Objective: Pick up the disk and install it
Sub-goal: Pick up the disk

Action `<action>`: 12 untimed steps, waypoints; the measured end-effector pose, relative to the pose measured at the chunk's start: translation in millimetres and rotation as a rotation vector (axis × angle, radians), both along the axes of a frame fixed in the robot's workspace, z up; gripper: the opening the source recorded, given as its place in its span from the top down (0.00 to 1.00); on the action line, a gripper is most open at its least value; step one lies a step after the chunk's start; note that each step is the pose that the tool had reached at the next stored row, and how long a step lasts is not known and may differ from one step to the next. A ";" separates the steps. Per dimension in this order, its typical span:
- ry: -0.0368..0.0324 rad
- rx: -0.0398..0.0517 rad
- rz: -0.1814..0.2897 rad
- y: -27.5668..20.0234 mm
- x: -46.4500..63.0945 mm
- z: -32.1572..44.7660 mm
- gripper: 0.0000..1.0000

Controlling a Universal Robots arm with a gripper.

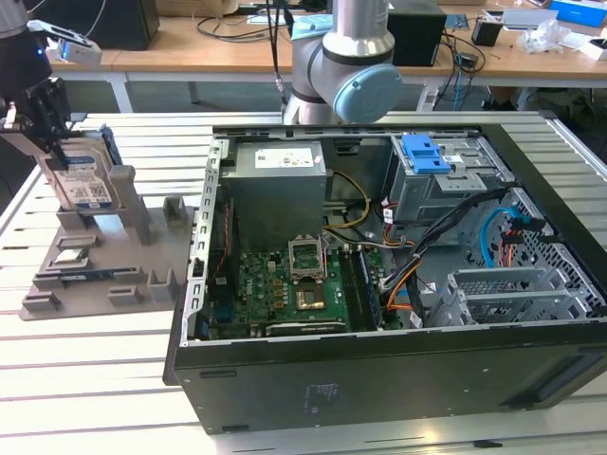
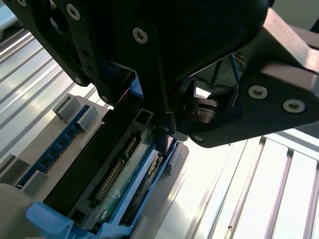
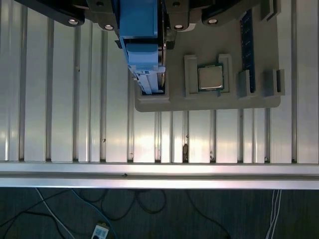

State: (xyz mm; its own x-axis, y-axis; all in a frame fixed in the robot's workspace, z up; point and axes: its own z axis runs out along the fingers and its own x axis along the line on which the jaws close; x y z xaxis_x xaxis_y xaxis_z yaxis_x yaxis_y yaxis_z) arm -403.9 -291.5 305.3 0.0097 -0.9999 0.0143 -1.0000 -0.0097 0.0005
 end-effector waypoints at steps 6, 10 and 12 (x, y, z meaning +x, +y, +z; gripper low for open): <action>0.0000 0.0000 0.000 0.1 0.0 6.9 0.63; 0.0000 0.0001 0.000 0.1 0.0 12.8 0.63; 0.0001 0.0001 0.000 0.2 0.0 15.9 0.63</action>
State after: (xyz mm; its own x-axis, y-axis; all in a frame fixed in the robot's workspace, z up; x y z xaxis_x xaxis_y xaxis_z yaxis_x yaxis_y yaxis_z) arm -404.0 -291.3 321.2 0.0097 -0.9999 0.0143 -1.0000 -0.0096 0.0006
